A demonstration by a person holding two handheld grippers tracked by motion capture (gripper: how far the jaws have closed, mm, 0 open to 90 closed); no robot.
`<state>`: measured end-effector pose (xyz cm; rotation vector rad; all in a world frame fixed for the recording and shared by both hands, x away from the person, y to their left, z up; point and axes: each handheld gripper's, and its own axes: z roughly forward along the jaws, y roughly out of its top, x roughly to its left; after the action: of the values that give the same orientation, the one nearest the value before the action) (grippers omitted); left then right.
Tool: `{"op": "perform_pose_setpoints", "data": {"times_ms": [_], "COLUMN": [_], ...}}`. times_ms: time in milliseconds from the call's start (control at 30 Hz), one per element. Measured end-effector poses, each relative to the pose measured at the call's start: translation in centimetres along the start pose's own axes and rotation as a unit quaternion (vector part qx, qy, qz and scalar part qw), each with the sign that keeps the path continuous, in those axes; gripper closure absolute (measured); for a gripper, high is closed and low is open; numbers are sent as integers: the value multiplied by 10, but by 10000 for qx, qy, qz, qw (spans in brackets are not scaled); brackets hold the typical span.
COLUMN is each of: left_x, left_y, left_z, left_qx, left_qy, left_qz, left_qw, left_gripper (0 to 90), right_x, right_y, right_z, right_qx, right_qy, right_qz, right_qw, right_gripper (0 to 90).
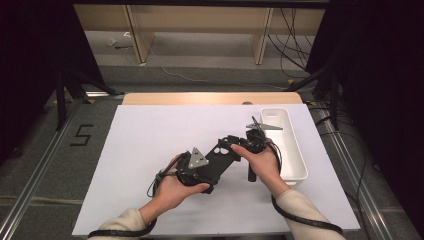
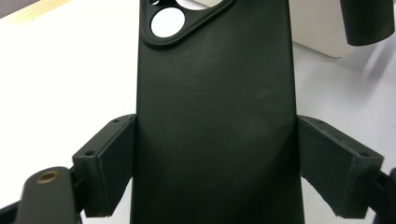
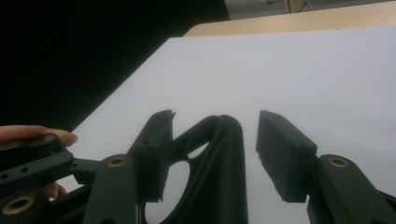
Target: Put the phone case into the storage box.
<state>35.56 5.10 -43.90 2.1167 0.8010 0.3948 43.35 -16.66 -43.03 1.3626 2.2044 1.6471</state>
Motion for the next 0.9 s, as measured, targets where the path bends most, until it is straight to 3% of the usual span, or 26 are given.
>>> {"op": "perform_pose_setpoints", "data": {"times_ms": [367, 633, 700, 800, 867, 900], "left_x": [-1, -3, -3, -4, -3, -3], "left_y": [-1, -1, -1, 0, 1, 2], "left_z": [2, 3, 4, 3, 2, 1], "left_qx": [34, 22, -35, -161, -371, -417], "left_qy": [-27, 59, 144, 75, 20, -57], "left_qz": [45, 189, 285, 289, 290, 255], "left_qw": [10000, 9998, 9995, 9994, 9989, 9988], "left_gripper": [158, 147, 143, 154, 243, 207], "right_x": [1, 2, 4, 10, 15, 17], "right_y": [1, 7, 10, 14, 18, 20], "right_z": [-1, -9, -11, -16, -20, -22], "right_qx": [18, -158, -209, -330, -396, -405], "right_qy": [175, 558, 703, 883, 886, 898], "right_qz": [83, 340, 372, 404, 275, 168], "right_qw": [9998, 9977, 9966, 9947, 9949, 9950], "right_gripper": [603, 720, 748, 777, 781, 782]}}
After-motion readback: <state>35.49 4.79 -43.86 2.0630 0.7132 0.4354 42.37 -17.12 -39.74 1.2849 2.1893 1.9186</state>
